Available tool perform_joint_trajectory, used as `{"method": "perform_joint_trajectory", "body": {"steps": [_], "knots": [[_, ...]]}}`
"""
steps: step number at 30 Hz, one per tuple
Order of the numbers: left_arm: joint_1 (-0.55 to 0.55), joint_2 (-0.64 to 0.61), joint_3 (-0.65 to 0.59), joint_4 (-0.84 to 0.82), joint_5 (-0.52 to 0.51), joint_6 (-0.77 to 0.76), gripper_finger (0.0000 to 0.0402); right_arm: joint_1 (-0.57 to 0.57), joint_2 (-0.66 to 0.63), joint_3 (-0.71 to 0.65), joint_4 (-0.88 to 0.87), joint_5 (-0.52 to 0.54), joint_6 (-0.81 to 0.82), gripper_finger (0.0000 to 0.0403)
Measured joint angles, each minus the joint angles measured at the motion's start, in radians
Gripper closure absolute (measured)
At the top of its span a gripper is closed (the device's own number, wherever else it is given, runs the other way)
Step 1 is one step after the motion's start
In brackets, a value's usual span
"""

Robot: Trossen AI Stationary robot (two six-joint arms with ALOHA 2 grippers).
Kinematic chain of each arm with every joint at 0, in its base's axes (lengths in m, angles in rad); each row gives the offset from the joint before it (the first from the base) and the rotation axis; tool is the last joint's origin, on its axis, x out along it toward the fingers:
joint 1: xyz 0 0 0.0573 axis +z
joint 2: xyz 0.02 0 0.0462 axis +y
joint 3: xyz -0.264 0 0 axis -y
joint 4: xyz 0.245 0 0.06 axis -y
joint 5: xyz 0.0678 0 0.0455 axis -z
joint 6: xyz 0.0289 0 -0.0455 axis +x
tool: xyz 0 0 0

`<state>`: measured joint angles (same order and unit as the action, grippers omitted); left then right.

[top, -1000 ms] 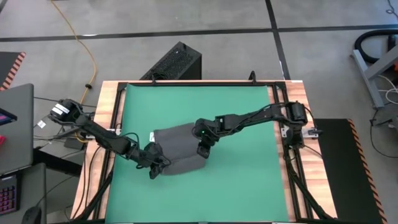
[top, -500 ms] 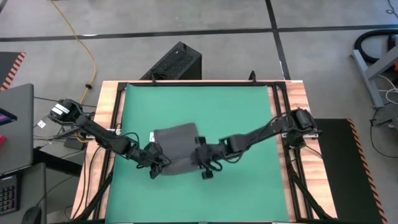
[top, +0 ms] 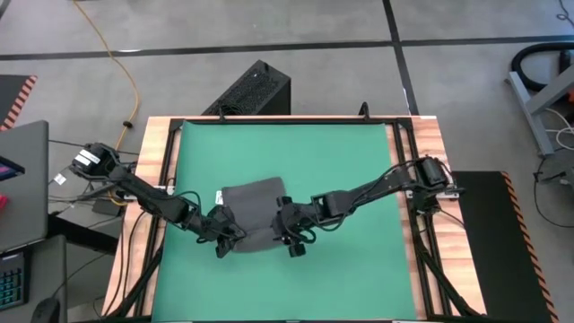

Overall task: Roll towel
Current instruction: Roll the gray towel

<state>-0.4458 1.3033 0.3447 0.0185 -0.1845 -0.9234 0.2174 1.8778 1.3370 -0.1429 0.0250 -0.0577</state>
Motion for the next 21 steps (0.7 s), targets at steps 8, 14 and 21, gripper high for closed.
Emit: {"method": "perform_joint_trajectory", "body": {"steps": [8, 14, 21], "knots": [[0.000, 0.000, 0.000, 0.002, -0.003, 0.006, 0.0390, -0.019, 0.078, 0.002, -0.015, -0.039, 0.058, 0.0198], [0.000, 0.000, 0.000, 0.013, -0.004, 0.029, 0.0390, -0.046, 0.078, 0.001, -0.037, -0.049, 0.057, 0.0203], [0.000, 0.000, -0.001, 0.028, -0.006, 0.047, 0.0390, -0.042, 0.121, -0.003, -0.066, -0.082, 0.058, 0.0223]]}}
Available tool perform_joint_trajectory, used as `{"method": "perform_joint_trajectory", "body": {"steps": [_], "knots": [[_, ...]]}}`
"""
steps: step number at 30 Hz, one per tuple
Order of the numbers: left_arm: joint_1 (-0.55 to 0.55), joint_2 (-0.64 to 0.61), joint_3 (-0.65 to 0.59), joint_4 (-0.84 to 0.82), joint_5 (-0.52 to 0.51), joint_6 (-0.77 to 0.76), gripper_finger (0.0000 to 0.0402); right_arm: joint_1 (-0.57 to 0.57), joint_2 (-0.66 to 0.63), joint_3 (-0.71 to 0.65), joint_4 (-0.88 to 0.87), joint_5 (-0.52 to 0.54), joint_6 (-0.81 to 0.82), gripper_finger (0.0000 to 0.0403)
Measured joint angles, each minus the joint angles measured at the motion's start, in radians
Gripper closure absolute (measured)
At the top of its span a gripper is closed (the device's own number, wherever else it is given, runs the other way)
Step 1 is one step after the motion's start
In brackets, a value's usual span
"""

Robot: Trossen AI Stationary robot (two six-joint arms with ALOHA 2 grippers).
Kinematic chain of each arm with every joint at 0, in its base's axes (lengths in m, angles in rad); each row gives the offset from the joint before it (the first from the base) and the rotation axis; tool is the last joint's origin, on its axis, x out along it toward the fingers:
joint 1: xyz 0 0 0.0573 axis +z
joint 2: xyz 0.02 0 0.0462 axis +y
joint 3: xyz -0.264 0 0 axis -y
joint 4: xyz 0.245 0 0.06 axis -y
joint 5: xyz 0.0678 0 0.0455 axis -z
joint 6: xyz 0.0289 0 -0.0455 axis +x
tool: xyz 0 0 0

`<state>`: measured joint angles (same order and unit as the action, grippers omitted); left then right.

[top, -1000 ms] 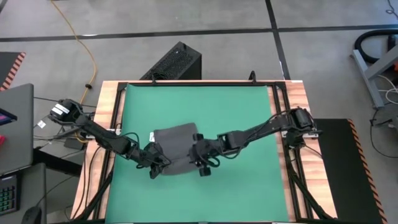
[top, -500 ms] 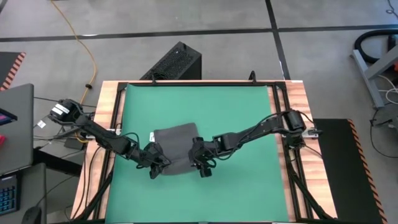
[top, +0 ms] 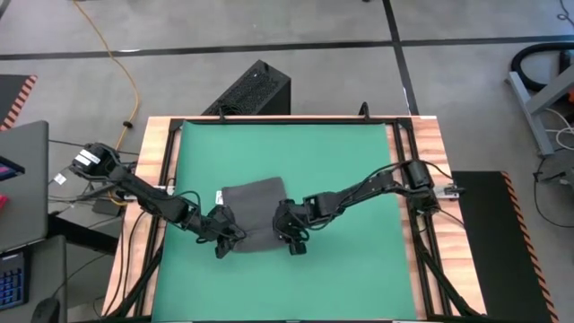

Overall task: Roll towel
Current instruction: Roll the gray towel

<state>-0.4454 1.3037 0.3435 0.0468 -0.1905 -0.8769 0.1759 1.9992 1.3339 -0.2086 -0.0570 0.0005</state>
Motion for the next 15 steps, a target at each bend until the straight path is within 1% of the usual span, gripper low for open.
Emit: {"method": "perform_joint_trajectory", "body": {"steps": [4, 7, 12, 13, 15], "knots": [[0.000, 0.000, 0.000, 0.008, -0.002, -0.006, 0.0390, 0.015, 0.026, 0.003, -0.025, 0.002, 0.012, 0.0243], [0.001, -0.004, 0.000, 0.021, 0.015, -0.029, 0.0390, 0.012, 0.038, 0.003, -0.047, 0.009, 0.067, 0.0281], [0.000, -0.073, -0.001, 0.004, 0.120, -0.086, 0.0393, -0.012, 0.046, 0.006, -0.076, 0.002, 0.166, 0.0370], [0.000, -0.096, -0.001, 0.004, 0.149, -0.096, 0.0393, -0.017, 0.047, 0.006, -0.080, -0.003, 0.180, 0.0381], [-0.002, -0.138, -0.001, 0.004, 0.201, -0.101, 0.0392, -0.025, 0.048, 0.007, -0.083, -0.013, 0.202, 0.0382]]}}
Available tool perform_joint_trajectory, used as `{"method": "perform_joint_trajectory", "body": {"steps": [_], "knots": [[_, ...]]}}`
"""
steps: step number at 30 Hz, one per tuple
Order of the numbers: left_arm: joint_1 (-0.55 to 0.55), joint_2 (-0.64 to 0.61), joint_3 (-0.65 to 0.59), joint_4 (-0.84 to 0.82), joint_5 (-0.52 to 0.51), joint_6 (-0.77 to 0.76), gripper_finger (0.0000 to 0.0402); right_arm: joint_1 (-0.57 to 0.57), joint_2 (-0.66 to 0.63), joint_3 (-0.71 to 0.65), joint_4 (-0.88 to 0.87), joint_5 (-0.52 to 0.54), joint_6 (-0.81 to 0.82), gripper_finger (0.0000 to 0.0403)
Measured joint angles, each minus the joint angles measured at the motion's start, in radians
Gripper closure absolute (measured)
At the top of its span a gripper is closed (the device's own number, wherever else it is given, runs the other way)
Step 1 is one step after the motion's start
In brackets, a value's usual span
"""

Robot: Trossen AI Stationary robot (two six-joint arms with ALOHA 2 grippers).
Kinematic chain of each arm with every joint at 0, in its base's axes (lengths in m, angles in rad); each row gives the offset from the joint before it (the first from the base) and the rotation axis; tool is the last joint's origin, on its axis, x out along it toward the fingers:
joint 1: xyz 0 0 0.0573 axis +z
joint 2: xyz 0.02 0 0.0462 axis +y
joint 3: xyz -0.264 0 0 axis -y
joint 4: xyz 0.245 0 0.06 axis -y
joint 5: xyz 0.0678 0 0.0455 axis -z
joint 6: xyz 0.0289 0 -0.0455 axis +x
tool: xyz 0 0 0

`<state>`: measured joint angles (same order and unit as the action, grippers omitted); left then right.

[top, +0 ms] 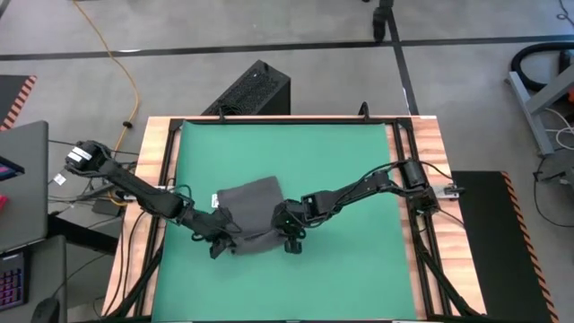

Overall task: Roll towel
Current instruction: Roll the gray towel

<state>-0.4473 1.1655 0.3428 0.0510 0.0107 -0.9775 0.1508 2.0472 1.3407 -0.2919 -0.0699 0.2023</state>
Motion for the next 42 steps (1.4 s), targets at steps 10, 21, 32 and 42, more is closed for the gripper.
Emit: {"method": "perform_joint_trajectory", "body": {"steps": [10, 21, 32, 42], "knots": [[-0.006, -0.159, 0.000, -0.015, 0.104, -0.028, 0.0392, -0.021, 0.002, 0.000, 0.025, -0.017, 0.060, 0.0380], [-0.020, -0.152, 0.000, -0.062, 0.182, 0.227, 0.0306, -0.022, 0.000, -0.005, -0.028, -0.010, 0.086, 0.0379], [-0.064, -0.176, 0.051, -0.043, 0.040, 0.049, 0.0251, -0.023, 0.001, -0.006, -0.025, -0.011, 0.086, 0.0379], [-0.163, 0.019, 0.332, -0.173, -0.308, 0.582, 0.0395, -0.023, 0.002, -0.006, -0.021, -0.011, 0.086, 0.0379]]}}
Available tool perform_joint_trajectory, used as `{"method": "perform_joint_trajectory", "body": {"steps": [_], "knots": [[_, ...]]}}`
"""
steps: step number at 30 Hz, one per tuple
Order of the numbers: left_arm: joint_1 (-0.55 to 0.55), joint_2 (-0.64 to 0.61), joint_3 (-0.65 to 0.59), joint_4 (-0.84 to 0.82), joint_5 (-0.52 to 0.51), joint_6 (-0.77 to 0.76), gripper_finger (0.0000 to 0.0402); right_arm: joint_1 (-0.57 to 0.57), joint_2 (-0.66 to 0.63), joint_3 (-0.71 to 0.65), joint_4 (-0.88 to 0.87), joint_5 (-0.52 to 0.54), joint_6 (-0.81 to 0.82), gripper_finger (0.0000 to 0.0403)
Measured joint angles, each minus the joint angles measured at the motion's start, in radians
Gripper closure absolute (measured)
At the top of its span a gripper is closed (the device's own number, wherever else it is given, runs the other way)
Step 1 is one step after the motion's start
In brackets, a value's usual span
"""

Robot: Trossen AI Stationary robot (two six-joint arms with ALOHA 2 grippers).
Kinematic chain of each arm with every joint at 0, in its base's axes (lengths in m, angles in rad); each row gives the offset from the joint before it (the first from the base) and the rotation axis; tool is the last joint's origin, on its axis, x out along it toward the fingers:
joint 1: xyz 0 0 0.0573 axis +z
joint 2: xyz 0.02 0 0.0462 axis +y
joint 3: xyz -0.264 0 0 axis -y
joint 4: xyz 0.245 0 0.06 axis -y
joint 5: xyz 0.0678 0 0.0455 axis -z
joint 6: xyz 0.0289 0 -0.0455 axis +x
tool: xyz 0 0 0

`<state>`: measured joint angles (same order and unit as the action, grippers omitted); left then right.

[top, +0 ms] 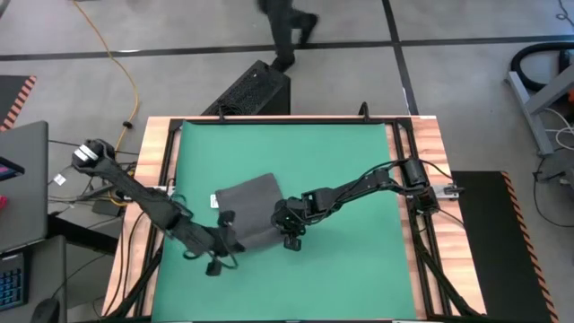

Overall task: Roll towel
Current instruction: Roll the gray towel

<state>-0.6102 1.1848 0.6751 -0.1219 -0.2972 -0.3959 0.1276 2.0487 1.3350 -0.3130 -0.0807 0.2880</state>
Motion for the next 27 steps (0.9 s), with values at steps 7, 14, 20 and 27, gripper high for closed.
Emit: {"method": "perform_joint_trajectory", "body": {"steps": [7, 14, 20, 27], "knots": [[0.023, 0.212, 0.080, -0.006, -0.012, 0.036, 0.0401, 0.000, 0.001, 0.000, 0.000, -0.001, 0.001, 0.0379], [0.005, 0.222, 0.063, -0.121, -0.103, -0.145, 0.0401, 0.000, 0.001, 0.000, 0.001, -0.002, 0.000, 0.0378], [-0.031, 0.224, 0.061, -0.196, -0.155, -0.269, 0.0402, 0.000, 0.001, 0.000, 0.002, -0.007, -0.004, 0.0378], [-0.079, 0.224, -0.015, -0.169, -0.222, -0.443, 0.0401, 0.000, 0.001, 0.000, 0.001, -0.023, -0.005, 0.0378]]}}
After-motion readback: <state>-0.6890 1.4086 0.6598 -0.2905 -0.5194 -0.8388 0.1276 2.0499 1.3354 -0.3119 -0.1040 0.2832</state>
